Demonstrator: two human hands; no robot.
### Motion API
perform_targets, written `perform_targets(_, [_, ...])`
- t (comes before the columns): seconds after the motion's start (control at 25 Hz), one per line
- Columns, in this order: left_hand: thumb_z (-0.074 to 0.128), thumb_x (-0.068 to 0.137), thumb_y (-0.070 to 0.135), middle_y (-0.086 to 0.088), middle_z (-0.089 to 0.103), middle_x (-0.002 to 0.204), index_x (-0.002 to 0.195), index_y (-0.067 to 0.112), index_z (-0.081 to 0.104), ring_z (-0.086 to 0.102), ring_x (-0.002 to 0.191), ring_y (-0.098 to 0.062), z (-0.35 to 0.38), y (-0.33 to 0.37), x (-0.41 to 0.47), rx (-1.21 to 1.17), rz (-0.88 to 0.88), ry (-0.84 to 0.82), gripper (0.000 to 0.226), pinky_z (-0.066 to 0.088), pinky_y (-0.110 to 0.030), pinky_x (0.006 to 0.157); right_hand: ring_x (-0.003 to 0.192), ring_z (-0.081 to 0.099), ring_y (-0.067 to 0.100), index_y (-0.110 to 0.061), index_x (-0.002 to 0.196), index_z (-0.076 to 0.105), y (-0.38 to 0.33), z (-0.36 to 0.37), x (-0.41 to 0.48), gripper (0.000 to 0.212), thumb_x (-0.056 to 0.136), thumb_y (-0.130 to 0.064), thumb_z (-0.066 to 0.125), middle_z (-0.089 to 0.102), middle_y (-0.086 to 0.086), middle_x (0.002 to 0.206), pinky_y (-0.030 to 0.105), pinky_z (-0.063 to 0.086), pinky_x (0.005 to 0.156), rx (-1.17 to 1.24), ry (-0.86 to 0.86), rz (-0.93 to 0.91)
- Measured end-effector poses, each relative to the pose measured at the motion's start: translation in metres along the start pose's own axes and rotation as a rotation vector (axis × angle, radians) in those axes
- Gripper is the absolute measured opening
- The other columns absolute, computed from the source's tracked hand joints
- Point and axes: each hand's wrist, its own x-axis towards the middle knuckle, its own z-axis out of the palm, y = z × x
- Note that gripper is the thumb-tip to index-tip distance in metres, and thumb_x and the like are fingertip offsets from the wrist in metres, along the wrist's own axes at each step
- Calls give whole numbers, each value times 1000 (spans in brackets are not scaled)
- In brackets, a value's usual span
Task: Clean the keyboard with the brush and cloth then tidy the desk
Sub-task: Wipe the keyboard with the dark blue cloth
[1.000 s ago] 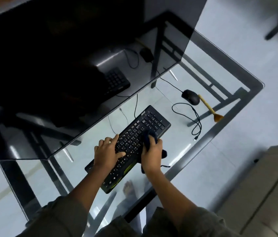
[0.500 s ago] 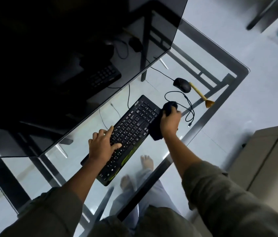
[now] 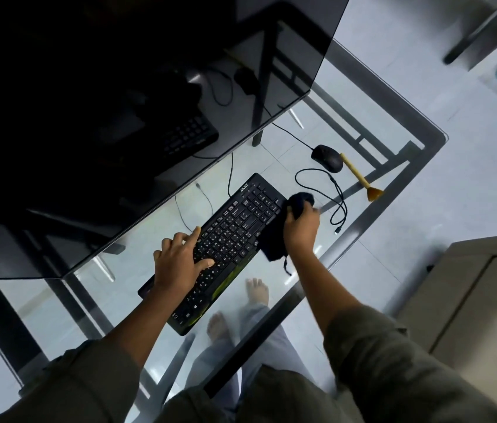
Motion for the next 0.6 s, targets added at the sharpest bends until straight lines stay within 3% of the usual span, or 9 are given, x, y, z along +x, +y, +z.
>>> perform_targets(0.12, [66,81,60,-5,56,133,151,29,35,47,116,-29,-1,1,-1,-5,-2,-4,83,42,-42,84,98,58,34,-3,126,55,-5,-3,15,32,101,-22,53,50,19,123,31,40,84,-55,2,-10])
perform_targets(0.24, [67,81,59,-5,56,133,151,28,36,47,116,-29,-1,2,-1,-16,-3,-1,83,41,-42,84,86,50,22,-5,128,53,5,11,-22,31,101,-19,53,48,15,121,33,46,89,1,14,-33])
perform_targets(0.36, [67,81,59,-5,56,133,151,28,35,47,116,-29,-1,2,-2,-15,-3,3,83,41,-41,83,91,54,21,-10,132,53,25,40,-92,33,99,-17,55,47,9,123,32,47,94,31,-104,-60])
perform_targets(0.44, [67,81,59,-5,56,133,151,28,35,47,116,-29,-1,1,-3,-16,1,3,83,41,-42,84,97,59,25,-13,131,54,38,54,-128,35,96,-17,59,49,8,123,38,51,97,14,-181,-77])
perform_targets(0.6, [66,81,59,-5,55,133,151,29,35,47,117,-29,-1,0,-3,-26,3,4,83,41,-42,83,96,59,23,-14,130,54,38,51,-122,36,95,-21,61,51,7,120,42,50,98,27,-198,-58])
